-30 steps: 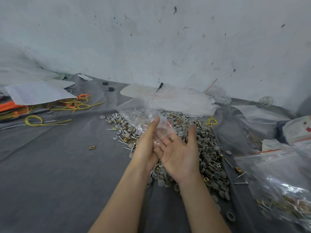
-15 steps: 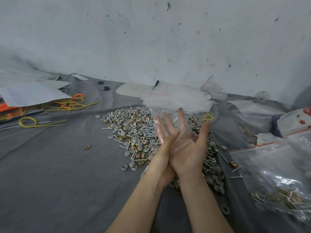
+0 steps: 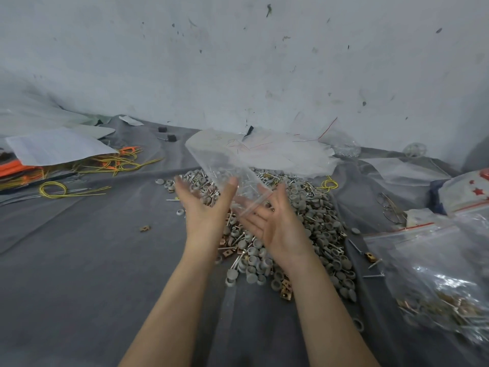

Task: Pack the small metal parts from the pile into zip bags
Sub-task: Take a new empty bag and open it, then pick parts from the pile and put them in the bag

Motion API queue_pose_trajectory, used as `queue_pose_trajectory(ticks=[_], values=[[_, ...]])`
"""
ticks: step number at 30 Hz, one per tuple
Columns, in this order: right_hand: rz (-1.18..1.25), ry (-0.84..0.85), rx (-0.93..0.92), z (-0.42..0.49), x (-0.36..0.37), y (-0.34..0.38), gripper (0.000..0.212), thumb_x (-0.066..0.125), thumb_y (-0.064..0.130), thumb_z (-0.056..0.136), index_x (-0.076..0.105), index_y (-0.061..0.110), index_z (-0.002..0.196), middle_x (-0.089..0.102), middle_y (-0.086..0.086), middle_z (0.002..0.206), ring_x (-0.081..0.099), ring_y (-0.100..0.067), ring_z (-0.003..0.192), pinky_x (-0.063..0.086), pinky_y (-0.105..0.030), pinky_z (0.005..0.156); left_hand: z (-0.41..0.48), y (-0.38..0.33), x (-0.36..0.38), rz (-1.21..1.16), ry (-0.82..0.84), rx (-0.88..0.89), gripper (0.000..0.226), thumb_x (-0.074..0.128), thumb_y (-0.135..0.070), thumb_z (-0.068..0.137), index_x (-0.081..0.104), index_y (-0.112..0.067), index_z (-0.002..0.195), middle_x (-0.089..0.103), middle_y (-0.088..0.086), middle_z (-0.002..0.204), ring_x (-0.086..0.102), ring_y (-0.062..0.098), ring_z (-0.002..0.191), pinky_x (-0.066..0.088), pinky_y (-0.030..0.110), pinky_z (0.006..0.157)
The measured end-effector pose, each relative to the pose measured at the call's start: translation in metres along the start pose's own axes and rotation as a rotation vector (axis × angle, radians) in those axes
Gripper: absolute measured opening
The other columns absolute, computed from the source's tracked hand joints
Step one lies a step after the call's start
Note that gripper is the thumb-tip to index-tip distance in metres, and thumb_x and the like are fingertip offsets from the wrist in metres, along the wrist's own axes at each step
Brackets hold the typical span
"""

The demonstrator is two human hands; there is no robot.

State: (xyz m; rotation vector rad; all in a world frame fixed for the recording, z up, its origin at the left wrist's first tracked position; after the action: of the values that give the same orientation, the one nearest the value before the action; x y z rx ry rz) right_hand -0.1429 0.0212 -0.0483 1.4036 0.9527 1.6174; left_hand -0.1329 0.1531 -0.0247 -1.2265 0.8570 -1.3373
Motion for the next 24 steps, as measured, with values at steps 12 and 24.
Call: queue_pose_trajectory(ticks=[12, 24], values=[[-0.627, 0.135, 0.303, 0.017, 0.03, -0.024, 0.091, 0.012, 0.083, 0.072, 0.068, 0.018, 0.102, 0.07, -0.004, 0.074, 0.062, -0.012, 0.057, 0.048, -0.021, 0.051, -0.001, 0.019, 0.009, 1.418, 0.602, 0.273, 0.121, 0.07, -0.059, 0.07, -0.016, -0.027, 0.149, 0.006, -0.005, 0.158, -0.001, 0.022, 0.147, -0.009, 0.053, 0.114], [-1.14, 0.019, -0.182, 0.07, 0.107, -0.072, 0.033, 0.047, 0.0, 0.09, 0.065, 0.008, 0.117, 0.065, -0.013, 0.118, 0.059, -0.027, 0.111, 0.044, -0.039, 0.1, 0.051, -0.02, -0.119, 1.023, 0.073, 0.049, 0.093, 0.075, -0.049, 0.072, 0.025, -0.023, 0.146, 0.058, 0.011, 0.125, 0.051, 0.03, 0.12, 0.041, 0.046, 0.1]])
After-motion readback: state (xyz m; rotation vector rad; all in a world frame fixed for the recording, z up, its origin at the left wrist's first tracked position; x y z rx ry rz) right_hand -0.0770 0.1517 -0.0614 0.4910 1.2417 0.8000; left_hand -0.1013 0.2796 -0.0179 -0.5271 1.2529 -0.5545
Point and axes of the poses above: each hand's wrist, its own z-axis towards the middle knuckle, its own x-axis out of the palm, y = z × x, the point moved 7 cm from there along z, towards the middle knuckle
